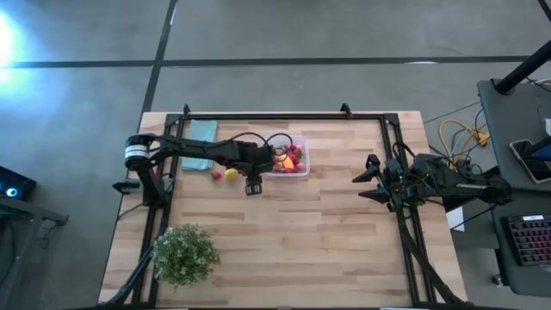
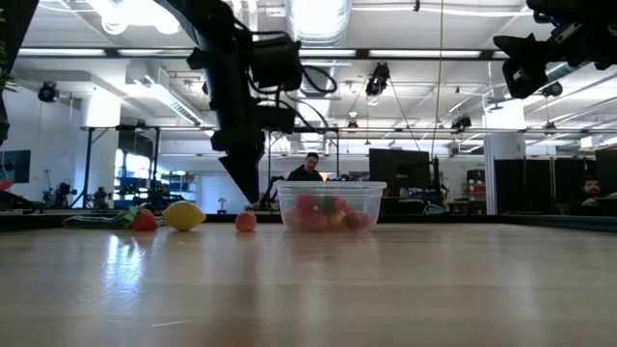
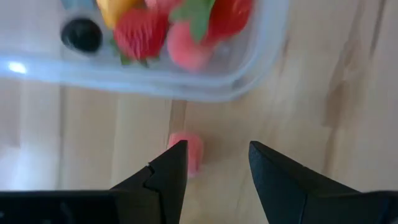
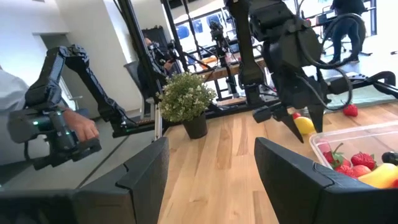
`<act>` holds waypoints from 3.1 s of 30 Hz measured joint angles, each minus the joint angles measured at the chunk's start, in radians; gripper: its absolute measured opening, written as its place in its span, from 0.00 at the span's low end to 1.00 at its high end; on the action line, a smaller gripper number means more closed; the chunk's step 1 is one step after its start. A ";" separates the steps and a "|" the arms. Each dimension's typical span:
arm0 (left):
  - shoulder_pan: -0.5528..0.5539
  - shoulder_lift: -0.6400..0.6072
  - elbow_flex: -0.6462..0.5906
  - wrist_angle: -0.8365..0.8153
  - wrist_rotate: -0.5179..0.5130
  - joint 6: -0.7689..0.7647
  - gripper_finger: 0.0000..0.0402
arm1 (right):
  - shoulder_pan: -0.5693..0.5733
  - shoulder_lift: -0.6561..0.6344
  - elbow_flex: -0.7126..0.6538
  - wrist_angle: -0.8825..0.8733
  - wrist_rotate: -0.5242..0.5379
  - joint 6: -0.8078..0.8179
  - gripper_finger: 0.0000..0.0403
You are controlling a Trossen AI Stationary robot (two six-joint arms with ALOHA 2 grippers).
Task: Pick and placing Produce into tupperware
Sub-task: Put the pink peach into the transparent bin
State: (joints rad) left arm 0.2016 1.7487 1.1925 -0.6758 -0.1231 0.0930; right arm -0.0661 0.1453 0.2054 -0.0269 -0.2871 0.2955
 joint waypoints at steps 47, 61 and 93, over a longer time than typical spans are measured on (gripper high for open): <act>0.052 -0.160 -0.126 0.265 -0.122 -0.188 0.71 | 0.000 0.014 0.000 0.001 0.000 0.000 0.57; 0.033 -0.201 -0.175 0.275 -0.113 -0.192 0.73 | 0.000 0.014 0.000 0.001 0.000 0.000 0.57; 0.159 -0.150 -0.189 0.342 -0.238 -0.219 0.54 | 0.000 0.015 0.000 0.001 0.000 0.000 0.57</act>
State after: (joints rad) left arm 0.3607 1.5983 1.0031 -0.3341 -0.3609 -0.1257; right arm -0.0658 0.1600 0.2054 -0.0261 -0.2871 0.2955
